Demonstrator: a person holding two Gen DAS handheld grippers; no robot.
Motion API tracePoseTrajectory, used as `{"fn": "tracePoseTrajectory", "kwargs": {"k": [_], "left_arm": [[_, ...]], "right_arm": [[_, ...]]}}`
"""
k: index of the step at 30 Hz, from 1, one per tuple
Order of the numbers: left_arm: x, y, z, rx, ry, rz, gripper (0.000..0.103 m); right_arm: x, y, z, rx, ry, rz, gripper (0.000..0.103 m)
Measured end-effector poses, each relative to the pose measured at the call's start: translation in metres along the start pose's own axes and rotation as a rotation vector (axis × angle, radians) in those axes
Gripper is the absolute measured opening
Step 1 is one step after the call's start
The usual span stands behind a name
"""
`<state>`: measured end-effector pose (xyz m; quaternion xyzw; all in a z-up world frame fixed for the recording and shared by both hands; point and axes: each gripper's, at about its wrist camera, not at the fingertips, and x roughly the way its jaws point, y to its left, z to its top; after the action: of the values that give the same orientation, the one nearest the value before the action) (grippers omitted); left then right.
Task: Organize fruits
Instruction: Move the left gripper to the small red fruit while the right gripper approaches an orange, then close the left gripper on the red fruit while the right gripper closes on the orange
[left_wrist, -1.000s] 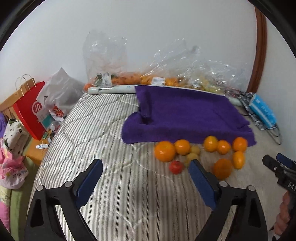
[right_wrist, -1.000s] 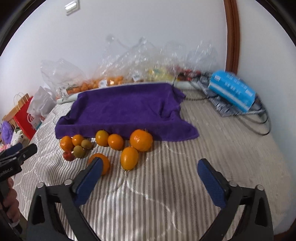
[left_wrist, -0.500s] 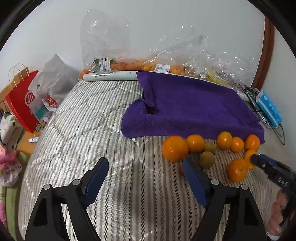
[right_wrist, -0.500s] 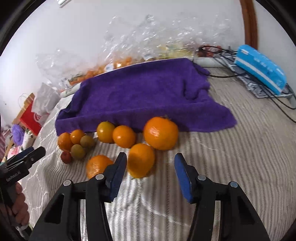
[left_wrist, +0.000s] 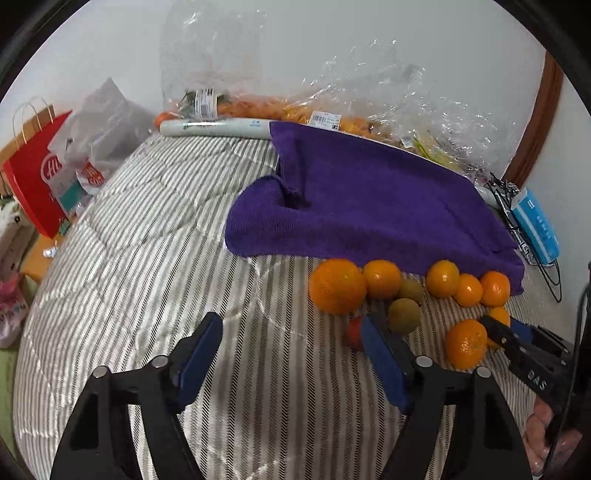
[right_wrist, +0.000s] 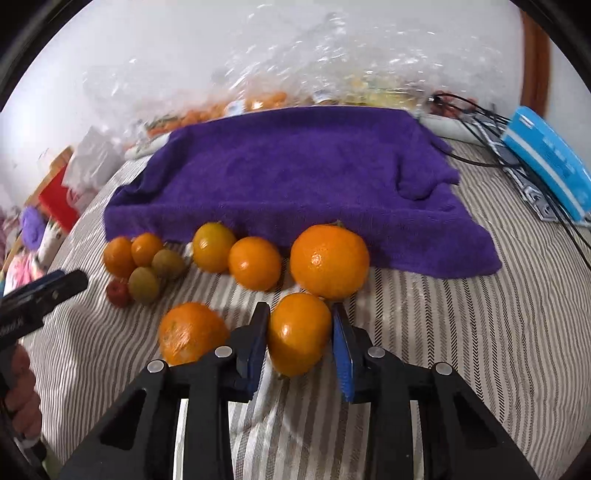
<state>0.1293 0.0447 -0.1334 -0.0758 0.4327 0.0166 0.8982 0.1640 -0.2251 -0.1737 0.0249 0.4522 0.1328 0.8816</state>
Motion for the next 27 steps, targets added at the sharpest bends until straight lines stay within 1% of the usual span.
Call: {"fn": "tracePoseTrajectory", "kwargs": {"k": [1,3,5,8,12,15,17,20,24,27], "left_arm": [[0.0,-0.001,0.0,-0.001,0.0,-0.004,0.067],[-0.001,-0.004,0.0,0.0,0.001,-0.012,0.066],[-0.003,-0.011,0.001,0.007,-0.002,-0.04,0.065],[-0.005,-0.025,0.001,0.044,-0.002,-0.059,0.065],[0.003,-0.041,-0.002,0.096,0.018,-0.031,0.065],[0.01,-0.043,-0.005,0.1,0.038,-0.029,0.059],[0.013,-0.044,-0.006,0.098,0.046,-0.032,0.058],[0.019,-0.045,-0.009,0.103,0.048,-0.029,0.056],[0.021,-0.051,-0.013,0.13,0.016,-0.003,0.056],[0.023,-0.056,-0.016,0.165,-0.012,0.031,0.056]], "right_arm": [[-0.003,0.0,-0.001,-0.009,-0.002,0.006,0.033],[-0.01,-0.003,-0.005,-0.023,-0.009,0.013,0.033],[-0.015,-0.005,-0.008,-0.032,-0.016,0.009,0.033],[-0.024,-0.011,-0.013,-0.05,-0.027,0.01,0.033],[-0.027,-0.015,-0.02,-0.07,-0.05,0.02,0.033],[-0.021,-0.017,-0.022,-0.077,-0.046,0.005,0.035],[-0.017,-0.022,-0.023,-0.05,-0.033,0.026,0.035],[-0.017,-0.027,-0.023,-0.001,-0.045,0.055,0.035],[-0.016,-0.03,-0.024,0.026,-0.054,0.076,0.036],[-0.016,-0.033,-0.024,0.046,-0.058,0.098,0.036]]}}
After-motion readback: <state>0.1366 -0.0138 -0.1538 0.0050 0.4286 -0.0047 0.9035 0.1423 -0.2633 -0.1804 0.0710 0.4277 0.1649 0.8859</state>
